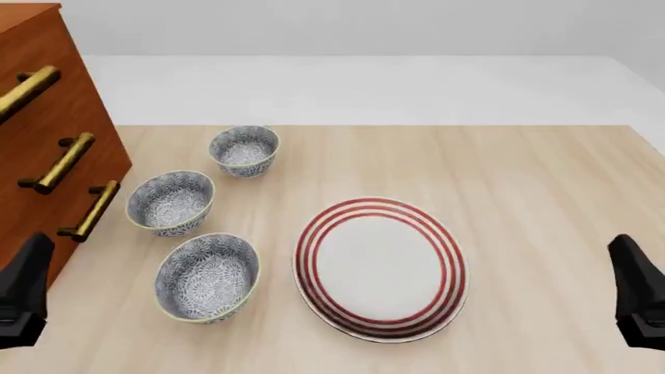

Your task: Open the top drawer of the cabinet.

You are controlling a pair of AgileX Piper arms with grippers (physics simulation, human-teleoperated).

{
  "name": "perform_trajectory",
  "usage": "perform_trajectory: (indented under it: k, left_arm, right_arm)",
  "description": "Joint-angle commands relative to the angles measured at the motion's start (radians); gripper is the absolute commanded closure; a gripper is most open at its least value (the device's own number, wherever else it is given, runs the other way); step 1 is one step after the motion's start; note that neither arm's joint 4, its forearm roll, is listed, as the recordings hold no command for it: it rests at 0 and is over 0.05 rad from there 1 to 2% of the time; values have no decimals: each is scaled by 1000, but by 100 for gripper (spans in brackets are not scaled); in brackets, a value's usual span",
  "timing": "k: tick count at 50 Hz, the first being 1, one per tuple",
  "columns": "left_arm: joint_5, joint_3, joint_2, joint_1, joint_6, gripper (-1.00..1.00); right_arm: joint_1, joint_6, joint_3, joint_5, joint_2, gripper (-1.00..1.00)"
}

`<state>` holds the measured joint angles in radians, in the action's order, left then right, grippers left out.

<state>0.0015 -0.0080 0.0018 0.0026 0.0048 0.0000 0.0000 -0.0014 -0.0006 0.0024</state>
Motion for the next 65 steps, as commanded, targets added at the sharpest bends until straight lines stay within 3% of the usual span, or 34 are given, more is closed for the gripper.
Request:
perform_trajectory:
  k: [1, 17, 20, 26, 32, 39, 43, 46, 55, 59, 65]
  left_arm:
    - [7, -21, 1, 8, 20, -100]
    - [29, -88, -2, -3, 100, -100]
    - [15, -117, -2, -25, 197, -100]
    - [36, -191, -2, -22, 269, -100]
    - [64, -266, -2, -46, 405, -100]
    - [85, -309, -2, -35, 466, -100]
    - [66, -306, -2, -40, 546, -100]
    - [31, -271, -2, -64, 649, -100]
    - [26, -267, -2, -72, 716, -100]
    - [-28, -221, -2, -82, 808, -100]
    - [-9, -234, -2, -87, 833, -100]
  right_arm:
    - [0, 0, -3, -1, 5, -100]
    - [0, 0, -3, -1, 5, -100]
    - [0, 0, -3, -1, 5, -100]
    - [0, 0, -3, -1, 5, -100]
    - [0, 0, -3, -1, 5, -100]
    - [0, 0, -3, -1, 5, -100]
    - [0, 0, -3, -1, 5, -100]
    - [0, 0, -3, -1, 5, -100]
    - [0, 0, -3, -1, 5, -100]
    - [0, 0, -3, -1, 5, -100]
    - [0, 0, -3, -1, 5, -100]
